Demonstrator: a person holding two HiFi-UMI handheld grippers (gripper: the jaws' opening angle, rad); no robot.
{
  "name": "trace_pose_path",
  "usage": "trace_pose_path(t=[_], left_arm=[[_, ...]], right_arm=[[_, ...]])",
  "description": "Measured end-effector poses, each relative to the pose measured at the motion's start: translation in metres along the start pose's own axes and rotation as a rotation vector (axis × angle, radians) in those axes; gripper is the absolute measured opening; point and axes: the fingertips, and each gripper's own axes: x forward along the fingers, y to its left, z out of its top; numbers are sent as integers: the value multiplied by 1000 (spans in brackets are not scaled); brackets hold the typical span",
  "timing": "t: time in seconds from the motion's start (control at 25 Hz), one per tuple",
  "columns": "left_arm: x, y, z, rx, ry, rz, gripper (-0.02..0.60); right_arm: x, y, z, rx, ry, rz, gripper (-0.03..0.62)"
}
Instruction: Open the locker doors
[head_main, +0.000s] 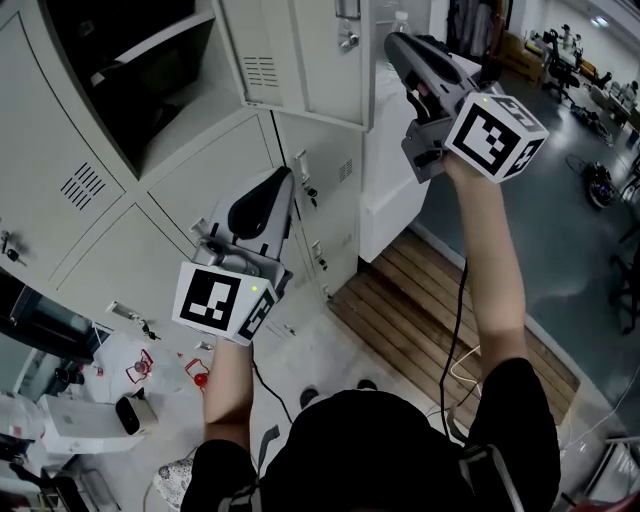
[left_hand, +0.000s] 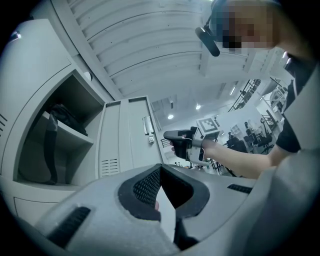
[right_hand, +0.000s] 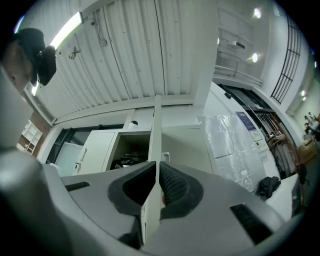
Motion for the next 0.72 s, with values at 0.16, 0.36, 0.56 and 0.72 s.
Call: trace_pose_path(t=[0.16,0.36,0.56,0.72], left_arm=[[9,-9,-2,-2,-3,18,15],[12,-18,-7,1,10,51,15],[7,-18,-9,8,27,88,15],[0,-15,-11,20,47,113,15]], right_arm=[[-10,9,-10,-11,23,48,21],[-19,27,-22,-18,40,124,21],[-27,42,-32,2,33,170,14],[-31,53,-42,25,23,195,6]])
